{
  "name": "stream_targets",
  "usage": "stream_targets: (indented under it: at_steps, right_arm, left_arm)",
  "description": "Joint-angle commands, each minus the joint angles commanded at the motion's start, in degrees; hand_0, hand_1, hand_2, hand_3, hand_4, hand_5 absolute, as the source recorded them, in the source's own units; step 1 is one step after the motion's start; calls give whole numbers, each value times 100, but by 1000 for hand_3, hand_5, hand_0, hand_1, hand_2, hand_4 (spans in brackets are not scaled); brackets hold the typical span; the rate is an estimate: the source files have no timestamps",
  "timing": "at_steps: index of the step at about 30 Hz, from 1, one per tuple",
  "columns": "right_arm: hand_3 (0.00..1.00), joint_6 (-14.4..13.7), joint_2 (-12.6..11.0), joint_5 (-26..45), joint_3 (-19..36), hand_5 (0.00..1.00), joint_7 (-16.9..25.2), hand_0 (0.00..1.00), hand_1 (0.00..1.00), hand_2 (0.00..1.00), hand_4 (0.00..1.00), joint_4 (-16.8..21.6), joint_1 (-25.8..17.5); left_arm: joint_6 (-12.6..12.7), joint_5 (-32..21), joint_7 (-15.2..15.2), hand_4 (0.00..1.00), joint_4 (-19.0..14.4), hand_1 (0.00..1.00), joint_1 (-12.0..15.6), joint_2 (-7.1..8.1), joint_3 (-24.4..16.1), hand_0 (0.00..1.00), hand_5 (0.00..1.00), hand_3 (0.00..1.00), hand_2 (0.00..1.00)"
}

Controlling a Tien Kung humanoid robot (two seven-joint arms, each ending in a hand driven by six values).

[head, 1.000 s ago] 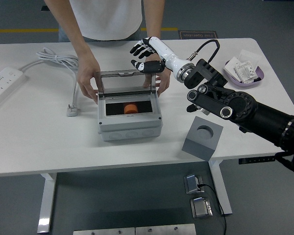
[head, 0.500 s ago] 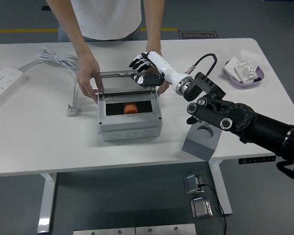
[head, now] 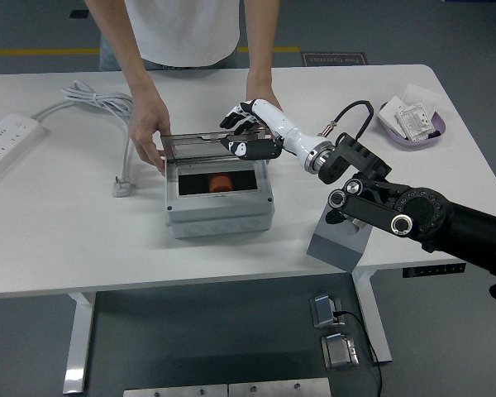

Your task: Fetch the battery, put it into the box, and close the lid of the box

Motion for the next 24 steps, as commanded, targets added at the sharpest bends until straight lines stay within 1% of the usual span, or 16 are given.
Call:
stream_targets:
  at_steps: [4, 9, 24]
  right_arm:
    - [608, -18, -121, -66, -13, 209, -43, 734, 610, 663, 687, 281, -92]
    - [607, -21, -204, -143, -31, 215, -86, 732, 607, 660, 686, 515, -208]
    - [609, 62, -350, -215, 67, 223, -186, 725, 586, 651, 686, 691, -413]
  left_arm:
    - [3, -47, -9, 639, 1, 751, 25, -5, 29, 734, 416, 745, 732]
    - [6, -80, -14, 639, 2, 750, 45, -12, 50, 734, 417, 744, 731]
    - [6, -108, -16, 634, 1, 751, 52, -21, 59, 735, 419, 742, 732]
